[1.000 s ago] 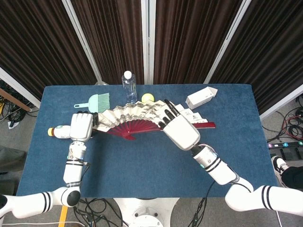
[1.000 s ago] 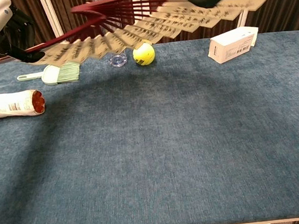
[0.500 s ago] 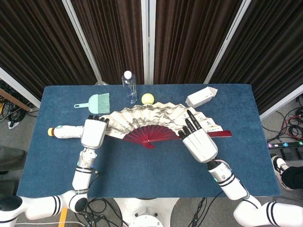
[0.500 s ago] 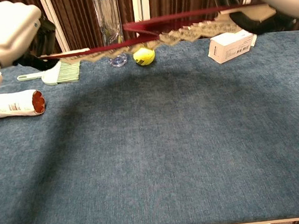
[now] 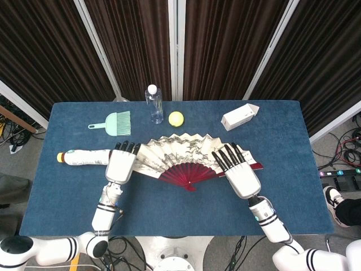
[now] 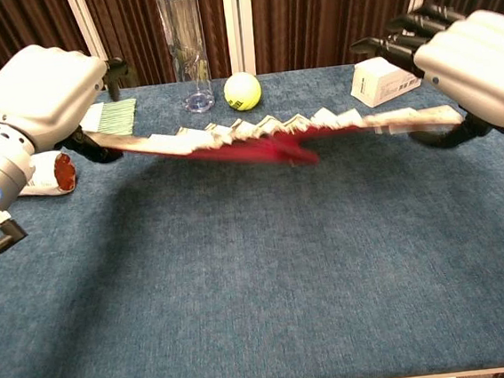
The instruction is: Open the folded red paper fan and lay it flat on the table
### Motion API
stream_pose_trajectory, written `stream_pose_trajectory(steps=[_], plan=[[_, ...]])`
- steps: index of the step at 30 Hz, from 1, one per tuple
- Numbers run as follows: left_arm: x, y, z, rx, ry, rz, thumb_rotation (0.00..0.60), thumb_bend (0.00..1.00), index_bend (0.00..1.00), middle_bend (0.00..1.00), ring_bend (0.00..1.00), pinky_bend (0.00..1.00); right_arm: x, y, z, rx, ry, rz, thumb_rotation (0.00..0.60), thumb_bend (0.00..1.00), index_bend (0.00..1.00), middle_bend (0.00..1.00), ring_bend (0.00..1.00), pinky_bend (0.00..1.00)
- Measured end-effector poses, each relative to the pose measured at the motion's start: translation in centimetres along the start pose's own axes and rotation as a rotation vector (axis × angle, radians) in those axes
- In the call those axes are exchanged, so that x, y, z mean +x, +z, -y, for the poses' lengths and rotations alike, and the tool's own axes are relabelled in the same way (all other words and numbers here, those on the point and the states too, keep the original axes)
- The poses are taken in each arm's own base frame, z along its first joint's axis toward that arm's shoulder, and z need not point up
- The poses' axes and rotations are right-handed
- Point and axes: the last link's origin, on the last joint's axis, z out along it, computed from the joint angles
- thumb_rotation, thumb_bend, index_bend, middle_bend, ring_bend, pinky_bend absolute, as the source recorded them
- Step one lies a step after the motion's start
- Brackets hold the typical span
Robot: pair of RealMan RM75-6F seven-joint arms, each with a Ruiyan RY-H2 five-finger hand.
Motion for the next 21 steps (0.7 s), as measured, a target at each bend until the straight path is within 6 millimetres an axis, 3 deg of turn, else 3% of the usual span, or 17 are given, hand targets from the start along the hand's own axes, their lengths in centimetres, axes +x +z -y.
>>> stream_pose_trajectory(steps=[4,12,18,21], plan=[[0.5,-0.4,-0.4,-0.04,-0.038,0.036,0.6,0.0,0.09,0.1,0.02,0.18,-0.1,-0.4,-0.1,-0.01,0.033,0.076,0.6,0.0,0.0,0.0,0.0,0.0],[1.8,-1.1,-0.4,-0.114,-0.118,0.122,0.6,0.0,0.07,0.07,0.0,0.13,0.0,-1.4,-1.3,-0.024,0.072,0.23,0.6,0.0,0.0,0.0,0.0,0.0],[2.3,-0.9,0.5,-0.122,-0.166,0.152,0.6,0.0,0.07,0.06,0.0,0.08,1.2,-1.5,-2.8,-0.054,0.091,0.24,0.6,0.0,0.0,0.0,0.0,0.0],[2.1,-0.9,0.7,-0.129,-0.175,0.216,0.6,0.0,0.07,0.01,0.0,0.05,1.6,-1.7,-3.3,-0.073,0.104,0.237,0.6,0.0,0.0,0.0,0.0,0.0]])
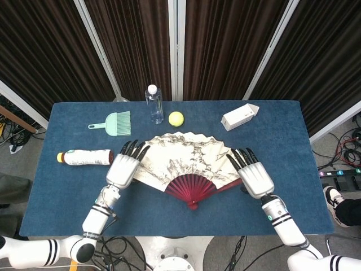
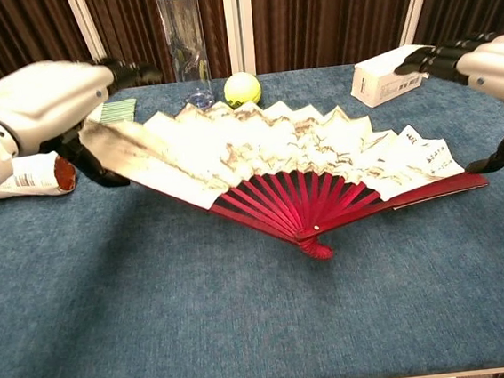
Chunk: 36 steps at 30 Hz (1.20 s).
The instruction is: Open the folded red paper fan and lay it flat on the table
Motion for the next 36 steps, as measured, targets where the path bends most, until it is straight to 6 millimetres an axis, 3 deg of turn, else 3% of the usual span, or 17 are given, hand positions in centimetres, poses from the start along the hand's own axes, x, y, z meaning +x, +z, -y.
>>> stream_pose_trajectory(steps=[13,19,22,25,29,32,36], plan=[[1.1,-0.1,2.9,-0.042,-0.064,0.201,0.6,0.0,0.07,0.03,0.0,0.03,0.9,-1.1,-2.7,-0.042,-0.005,0.012,0.6,0.0,0.0,0.0,0.0,0.0],[2.3,-0.1,6.1,0.021,-0.143,0.128,0.6,0.0,0.1,0.08,0.0,0.03,1.5,-1.8,-4.4,-0.077,0.036,-0.007,0.6,0.04,0.0,0.04,0.0,0.0],[2.6,-0.4,9.0,0.093,-0.187,0.061,0.6,0.0,0.12,0.1,0.0,0.04,1.8,-2.3,-5.4,-0.089,0.085,-0.021,0.6,0.09,0.0,0.1,0.0,0.0],[2.5,-1.7,12.5,0.176,-0.222,-0.012,0.6,0.0,0.13,0.1,0.0,0.04,2.1,-3.1,-6.7,-0.109,0.161,-0.041,0.6,0.11,0.0,0.12,0.0,0.0],[1.4,-5.8,17.5,0.286,-0.216,-0.072,0.6,0.0,0.13,0.1,0.0,0.04,2.3,-5.0,-9.0,-0.16,0.253,-0.073,0.6,0.12,0.0,0.12,0.0,0.0],[0.8,-9.3,19.3,0.343,-0.188,-0.094,0.6,0.0,0.13,0.1,0.0,0.04,2.3,-7.2,-10.5,-0.195,0.303,-0.106,0.6,0.12,0.0,0.13,0.0,0.0],[0.6,-13.3,20.0,0.407,-0.157,-0.135,0.6,0.0,0.13,0.1,0.0,0.04,2.3,-10.4,-11.6,-0.236,0.331,-0.156,0.6,0.12,0.03,0.14,0.0,0.0]])
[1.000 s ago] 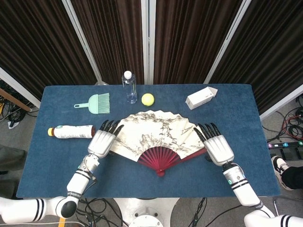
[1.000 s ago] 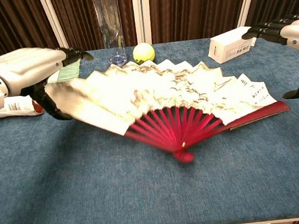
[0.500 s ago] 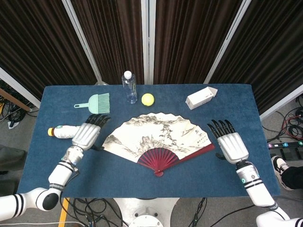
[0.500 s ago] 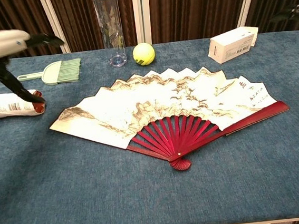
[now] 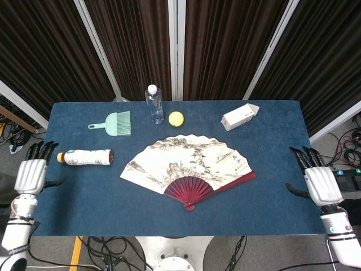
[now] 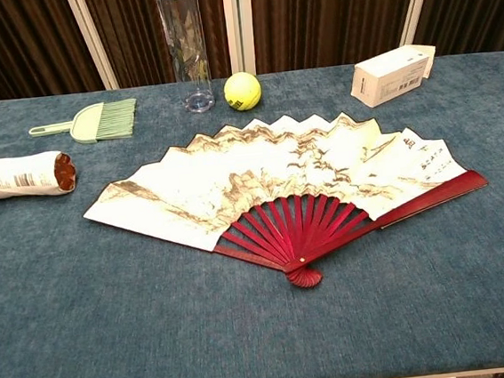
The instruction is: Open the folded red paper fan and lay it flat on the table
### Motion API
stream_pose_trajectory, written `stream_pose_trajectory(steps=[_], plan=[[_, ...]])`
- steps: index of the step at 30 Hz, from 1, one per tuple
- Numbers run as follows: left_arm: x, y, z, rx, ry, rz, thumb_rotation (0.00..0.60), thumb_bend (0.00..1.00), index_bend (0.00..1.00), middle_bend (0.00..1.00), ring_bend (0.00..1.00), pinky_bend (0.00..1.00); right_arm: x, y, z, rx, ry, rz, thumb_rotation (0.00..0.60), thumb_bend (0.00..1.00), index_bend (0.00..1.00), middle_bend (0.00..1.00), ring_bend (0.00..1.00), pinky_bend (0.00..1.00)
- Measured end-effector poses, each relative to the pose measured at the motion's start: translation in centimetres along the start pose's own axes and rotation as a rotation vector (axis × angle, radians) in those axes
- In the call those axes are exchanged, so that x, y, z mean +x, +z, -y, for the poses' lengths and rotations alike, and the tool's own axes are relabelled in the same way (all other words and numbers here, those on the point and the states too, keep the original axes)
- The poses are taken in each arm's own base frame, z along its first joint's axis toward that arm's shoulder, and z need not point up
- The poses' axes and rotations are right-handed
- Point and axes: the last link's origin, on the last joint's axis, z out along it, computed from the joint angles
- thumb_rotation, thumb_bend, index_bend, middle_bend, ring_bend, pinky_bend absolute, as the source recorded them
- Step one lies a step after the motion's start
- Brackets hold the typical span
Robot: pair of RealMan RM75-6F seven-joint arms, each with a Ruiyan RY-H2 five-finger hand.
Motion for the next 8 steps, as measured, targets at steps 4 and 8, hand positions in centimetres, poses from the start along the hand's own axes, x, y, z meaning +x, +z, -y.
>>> stream_pose_trajectory(steps=[4,8], plan=[[0.6,-3.3,0.6,0.038,0.015,-0.044,0.6,0.0,0.14,0.1,0.0,0.04,0.0,-2.8,-1.0,-0.04,0.01,-0.023,0.6,0.11,0.03,0.15,0.0,0.0],[0.8,-5.8,0.3,0.048,0.039,-0.044,0.6,0.0,0.14,0.1,0.0,0.04,-0.2,-4.1,-1.3,-0.071,0.001,-0.033,0.6,0.11,0.04,0.15,0.0,0.0]])
